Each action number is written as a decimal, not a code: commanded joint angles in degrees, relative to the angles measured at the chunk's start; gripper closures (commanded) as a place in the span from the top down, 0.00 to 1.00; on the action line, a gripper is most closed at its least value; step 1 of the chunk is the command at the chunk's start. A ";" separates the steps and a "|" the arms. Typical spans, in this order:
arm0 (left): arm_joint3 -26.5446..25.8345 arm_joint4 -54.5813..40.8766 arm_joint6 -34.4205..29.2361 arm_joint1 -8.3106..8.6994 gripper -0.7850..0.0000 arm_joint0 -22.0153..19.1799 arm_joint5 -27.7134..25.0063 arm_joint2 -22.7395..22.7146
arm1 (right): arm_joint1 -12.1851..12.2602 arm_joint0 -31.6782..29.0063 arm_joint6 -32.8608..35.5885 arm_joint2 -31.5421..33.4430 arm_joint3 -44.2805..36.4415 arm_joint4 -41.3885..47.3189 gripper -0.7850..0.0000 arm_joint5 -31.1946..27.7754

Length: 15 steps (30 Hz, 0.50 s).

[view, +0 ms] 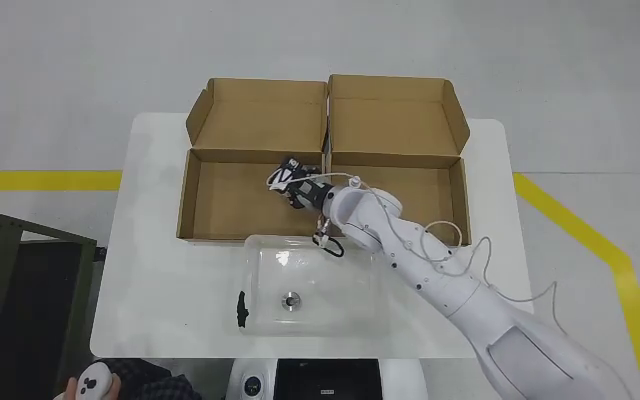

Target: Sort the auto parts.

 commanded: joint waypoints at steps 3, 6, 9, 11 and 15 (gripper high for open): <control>0.00 0.00 0.00 0.00 1.00 0.00 0.00 0.00 | -0.59 0.23 0.37 -0.10 1.07 -0.39 0.26 -0.25; 0.00 0.00 0.00 0.00 1.00 0.00 0.00 0.00 | -0.91 0.21 0.63 -0.02 1.78 -1.04 0.36 -0.37; 0.00 0.00 0.00 0.00 1.00 0.00 0.00 0.00 | -1.11 0.03 0.53 0.32 2.30 -1.47 0.41 -0.65; 0.00 0.00 0.00 0.00 1.00 0.00 0.00 0.00 | -1.22 -0.14 0.58 0.62 2.49 -1.70 0.42 -0.75; 0.00 0.00 0.00 0.00 1.00 0.00 0.00 0.00 | -1.38 -0.58 0.77 1.23 2.34 -2.16 0.48 -1.10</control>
